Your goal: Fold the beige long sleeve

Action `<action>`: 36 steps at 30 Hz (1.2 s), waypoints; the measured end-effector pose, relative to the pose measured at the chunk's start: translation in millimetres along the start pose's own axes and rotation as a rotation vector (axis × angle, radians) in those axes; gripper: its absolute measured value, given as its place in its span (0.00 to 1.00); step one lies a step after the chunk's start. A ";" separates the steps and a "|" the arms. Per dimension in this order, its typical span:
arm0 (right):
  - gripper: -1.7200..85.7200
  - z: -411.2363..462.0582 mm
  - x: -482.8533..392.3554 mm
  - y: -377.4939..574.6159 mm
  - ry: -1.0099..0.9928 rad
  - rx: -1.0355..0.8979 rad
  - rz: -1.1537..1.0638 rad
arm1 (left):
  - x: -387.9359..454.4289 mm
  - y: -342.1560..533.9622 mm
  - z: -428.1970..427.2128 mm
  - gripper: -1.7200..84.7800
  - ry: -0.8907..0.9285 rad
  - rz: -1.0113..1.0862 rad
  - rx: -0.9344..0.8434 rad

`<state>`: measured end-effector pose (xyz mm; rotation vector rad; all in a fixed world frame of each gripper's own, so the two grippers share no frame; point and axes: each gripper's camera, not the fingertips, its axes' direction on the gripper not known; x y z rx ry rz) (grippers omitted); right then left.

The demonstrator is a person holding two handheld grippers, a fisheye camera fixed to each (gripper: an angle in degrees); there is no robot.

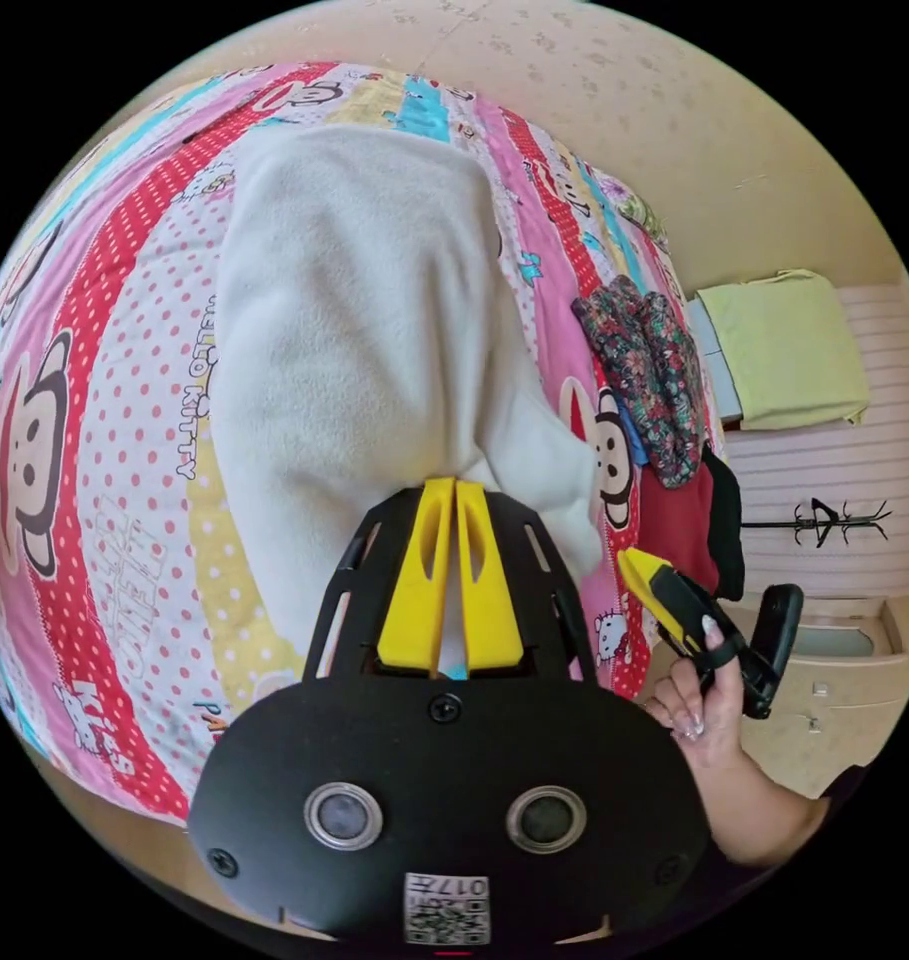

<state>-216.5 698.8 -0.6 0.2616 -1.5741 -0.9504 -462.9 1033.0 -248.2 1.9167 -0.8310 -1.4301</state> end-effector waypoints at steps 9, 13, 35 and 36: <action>0.11 42.3 -81.4 -73.8 0.026 -0.188 -0.428 | 2.5 21.9 2.5 0.01 0.015 0.145 -0.015; 0.08 78.4 -88.1 -90.1 0.200 -0.347 -0.408 | 3.7 27.0 11.6 0.01 0.034 0.205 -0.052; 0.11 -12.2 -81.7 22.4 0.063 -0.358 -0.722 | -86.5 75.2 12.4 0.11 -0.072 0.062 0.006; 0.11 -7.5 -88.4 30.1 0.077 -0.376 -0.754 | -91.2 76.5 17.2 0.12 -0.069 0.052 -0.018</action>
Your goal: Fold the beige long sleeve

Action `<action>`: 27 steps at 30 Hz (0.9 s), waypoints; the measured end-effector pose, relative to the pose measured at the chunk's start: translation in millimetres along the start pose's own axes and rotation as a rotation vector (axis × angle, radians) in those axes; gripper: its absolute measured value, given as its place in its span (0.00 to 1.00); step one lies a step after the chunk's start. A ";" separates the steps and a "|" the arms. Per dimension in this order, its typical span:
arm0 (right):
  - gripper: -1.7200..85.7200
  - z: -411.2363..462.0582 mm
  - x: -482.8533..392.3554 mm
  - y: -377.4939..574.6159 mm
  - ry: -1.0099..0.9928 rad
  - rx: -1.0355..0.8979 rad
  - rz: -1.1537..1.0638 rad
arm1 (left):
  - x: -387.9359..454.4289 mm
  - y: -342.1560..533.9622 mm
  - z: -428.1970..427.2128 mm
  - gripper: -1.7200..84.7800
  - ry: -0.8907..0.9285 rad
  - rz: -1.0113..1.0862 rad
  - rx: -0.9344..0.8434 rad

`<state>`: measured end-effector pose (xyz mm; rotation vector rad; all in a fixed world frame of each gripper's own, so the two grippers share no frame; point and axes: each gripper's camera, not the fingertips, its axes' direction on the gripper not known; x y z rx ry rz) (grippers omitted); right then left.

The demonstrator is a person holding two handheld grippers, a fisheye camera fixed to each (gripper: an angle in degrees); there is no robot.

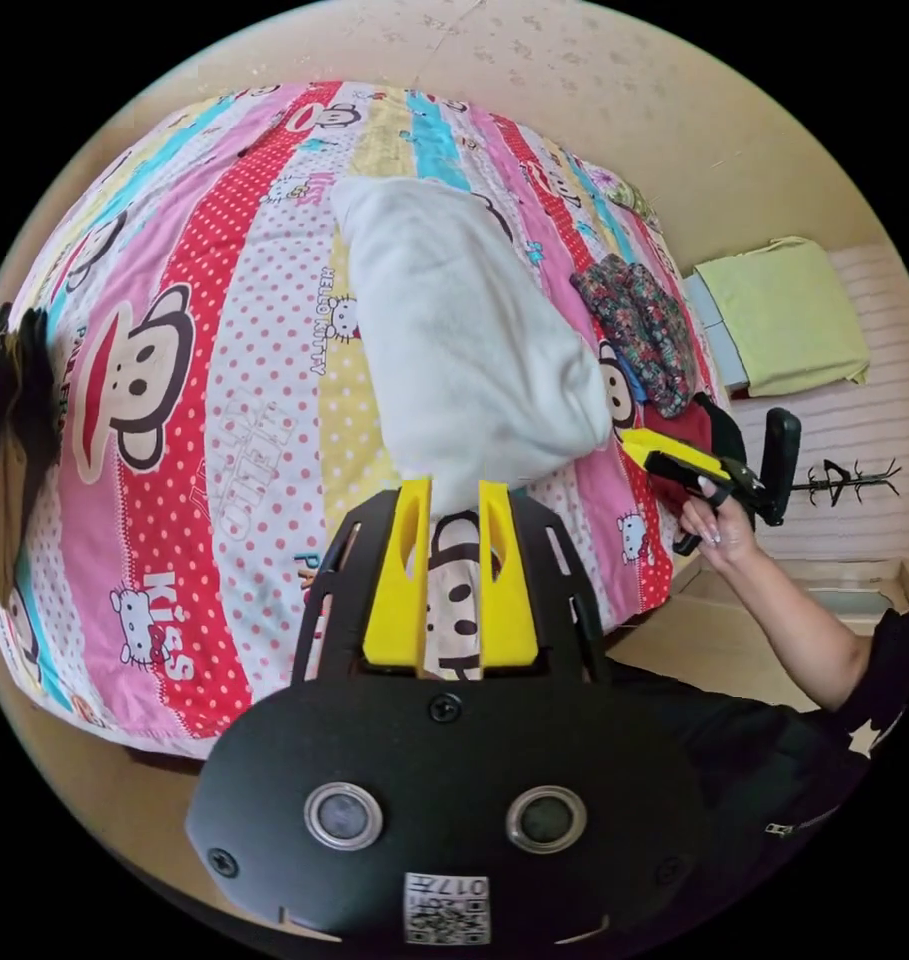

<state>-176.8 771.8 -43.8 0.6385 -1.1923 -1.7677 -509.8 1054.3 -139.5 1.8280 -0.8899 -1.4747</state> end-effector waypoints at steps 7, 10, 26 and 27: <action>0.11 11.9 -21.7 -3.1 0.000 -0.005 -0.003 | -20.7 9.5 43.2 0.13 -0.062 -0.073 -0.135; 0.10 14.0 -27.8 -3.1 0.025 0.003 -0.005 | -18.6 5.1 49.9 0.13 -0.080 -0.067 -0.123; 0.03 29.1 -73.4 -10.9 0.137 -0.068 -0.086 | -14.9 -32.6 73.5 0.04 -0.155 0.084 -0.229; 0.03 26.9 -79.1 -11.2 0.194 -0.079 -0.108 | -12.1 -33.5 72.4 0.03 -0.178 0.101 -0.232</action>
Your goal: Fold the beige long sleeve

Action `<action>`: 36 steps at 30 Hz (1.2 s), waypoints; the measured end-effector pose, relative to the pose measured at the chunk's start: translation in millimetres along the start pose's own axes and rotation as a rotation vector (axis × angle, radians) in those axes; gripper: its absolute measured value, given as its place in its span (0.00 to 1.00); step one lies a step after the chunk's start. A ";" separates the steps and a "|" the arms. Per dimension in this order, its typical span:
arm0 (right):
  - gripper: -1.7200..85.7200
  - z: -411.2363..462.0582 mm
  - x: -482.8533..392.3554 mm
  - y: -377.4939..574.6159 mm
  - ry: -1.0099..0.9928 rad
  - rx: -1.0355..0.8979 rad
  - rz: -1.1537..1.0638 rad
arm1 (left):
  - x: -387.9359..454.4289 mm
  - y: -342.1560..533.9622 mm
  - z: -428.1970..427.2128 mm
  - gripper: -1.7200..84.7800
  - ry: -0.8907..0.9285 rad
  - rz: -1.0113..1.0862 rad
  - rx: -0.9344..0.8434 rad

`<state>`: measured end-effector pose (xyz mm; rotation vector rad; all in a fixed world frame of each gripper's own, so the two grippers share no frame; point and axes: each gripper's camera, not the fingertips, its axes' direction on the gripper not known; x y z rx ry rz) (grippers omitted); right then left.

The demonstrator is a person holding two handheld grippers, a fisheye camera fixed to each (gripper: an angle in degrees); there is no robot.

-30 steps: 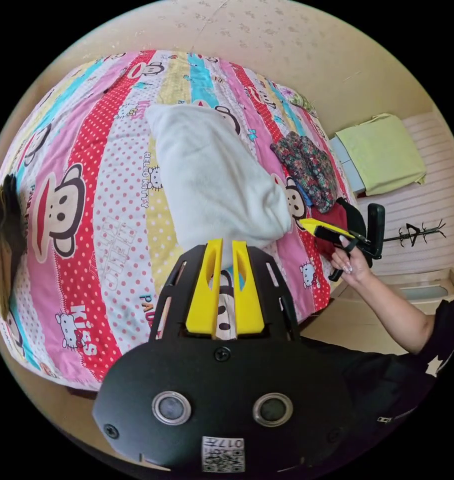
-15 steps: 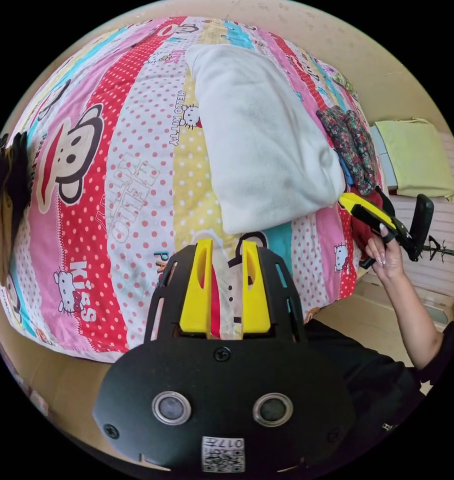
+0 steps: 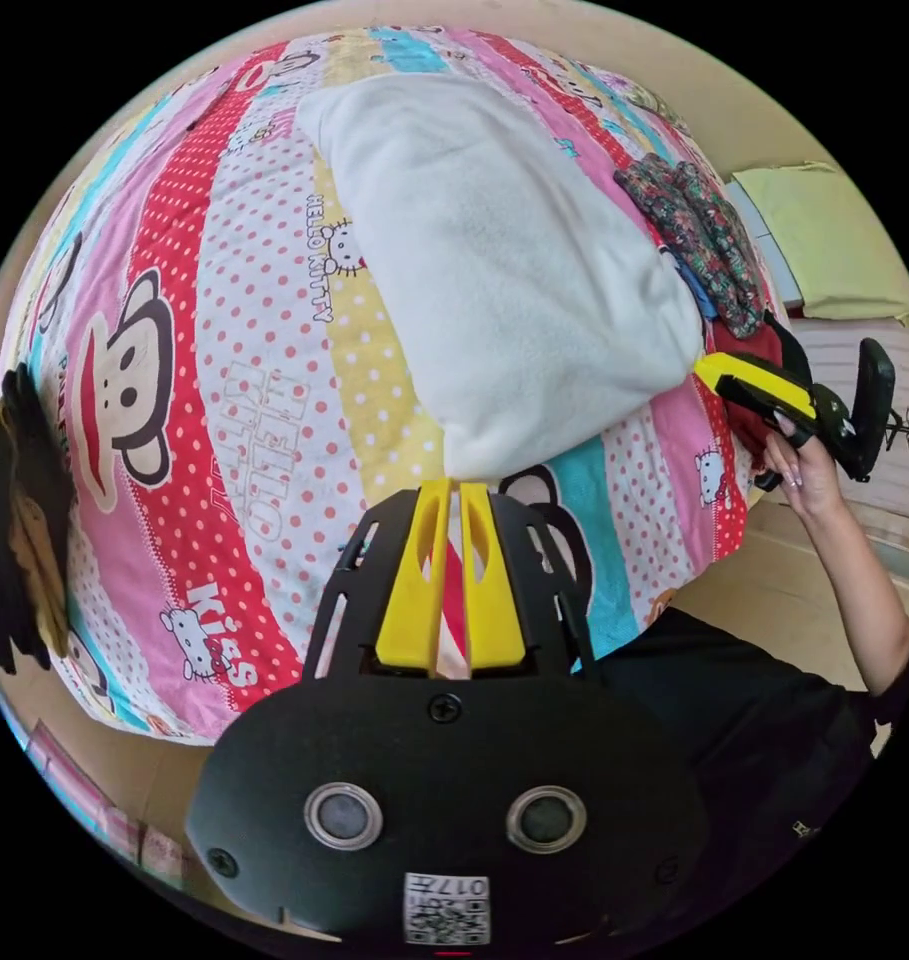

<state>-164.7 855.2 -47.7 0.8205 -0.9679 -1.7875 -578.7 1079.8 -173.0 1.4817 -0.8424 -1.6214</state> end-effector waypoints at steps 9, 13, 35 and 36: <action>0.03 27.0 13.3 1.2 0.116 -0.062 0.171 | 11.3 5.6 4.3 0.01 -0.059 -0.087 -0.002; 0.04 47.3 17.0 -9.9 0.105 -0.095 0.226 | 6.3 4.0 8.5 0.01 -0.005 -0.140 -0.030; 0.05 -29.0 89.0 -99.1 -0.261 0.155 0.079 | -23.0 -35.4 -121.3 0.01 0.094 -0.115 0.370; 0.05 -14.8 87.5 -111.8 -0.263 0.126 0.049 | -19.8 -42.5 -122.3 0.01 0.103 -0.092 0.378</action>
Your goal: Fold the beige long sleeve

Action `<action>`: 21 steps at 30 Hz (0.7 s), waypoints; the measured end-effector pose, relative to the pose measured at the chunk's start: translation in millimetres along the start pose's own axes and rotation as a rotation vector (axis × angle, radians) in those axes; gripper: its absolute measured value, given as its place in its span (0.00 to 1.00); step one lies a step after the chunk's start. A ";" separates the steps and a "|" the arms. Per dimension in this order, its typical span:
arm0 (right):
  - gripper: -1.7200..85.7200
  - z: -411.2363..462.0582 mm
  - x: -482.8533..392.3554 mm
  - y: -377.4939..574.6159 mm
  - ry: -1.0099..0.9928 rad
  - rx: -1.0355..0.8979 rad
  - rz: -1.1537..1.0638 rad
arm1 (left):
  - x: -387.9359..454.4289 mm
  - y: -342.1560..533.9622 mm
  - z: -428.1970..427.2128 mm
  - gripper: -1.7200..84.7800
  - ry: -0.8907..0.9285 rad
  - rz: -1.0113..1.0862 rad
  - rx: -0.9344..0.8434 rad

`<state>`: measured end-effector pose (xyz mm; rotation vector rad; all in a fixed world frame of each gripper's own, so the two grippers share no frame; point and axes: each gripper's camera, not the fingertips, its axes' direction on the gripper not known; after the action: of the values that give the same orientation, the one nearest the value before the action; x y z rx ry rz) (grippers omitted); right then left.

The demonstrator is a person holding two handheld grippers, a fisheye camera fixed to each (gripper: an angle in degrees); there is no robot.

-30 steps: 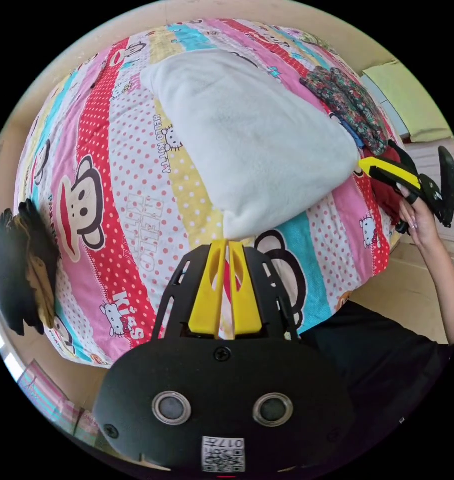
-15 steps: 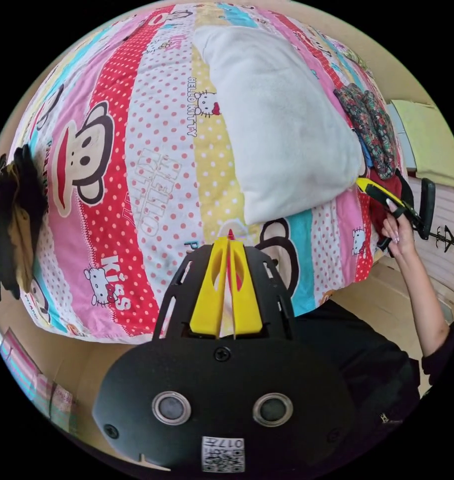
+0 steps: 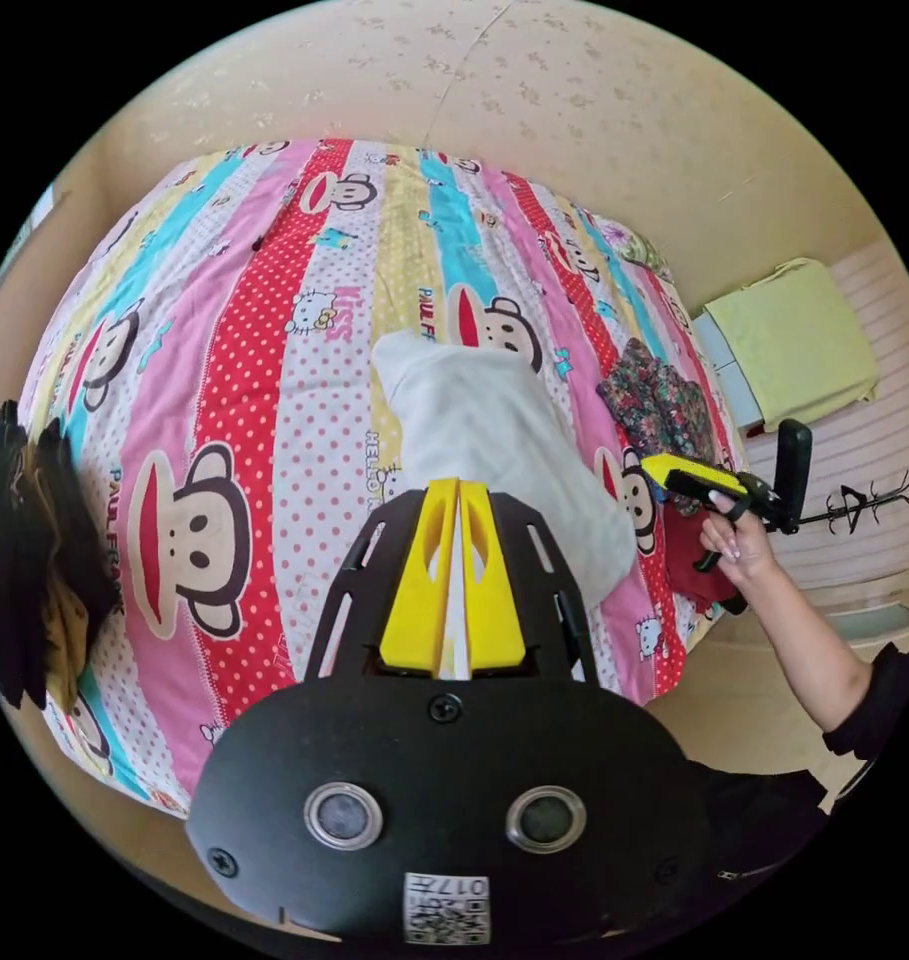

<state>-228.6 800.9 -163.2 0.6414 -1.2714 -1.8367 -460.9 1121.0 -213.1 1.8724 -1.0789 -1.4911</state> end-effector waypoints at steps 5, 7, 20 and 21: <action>0.03 72.0 34.1 6.8 0.044 -0.154 0.045 | 13.7 -28.2 51.5 0.01 0.070 0.089 -0.081; 0.03 76.3 52.4 16.0 0.070 -0.129 0.111 | 10.4 -24.0 72.2 0.01 0.048 0.105 -0.109; 0.08 -25.5 93.1 96.5 -0.256 0.190 0.434 | -40.8 69.7 -34.5 0.14 0.426 -0.163 0.023; 0.08 -25.0 98.8 117.8 -0.313 0.199 0.498 | -45.4 78.4 -34.1 0.16 0.421 -0.187 0.015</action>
<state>-226.4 684.5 -59.7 0.1125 -1.6596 -1.4388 -452.9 1112.3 -117.0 2.2164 -0.7356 -1.1064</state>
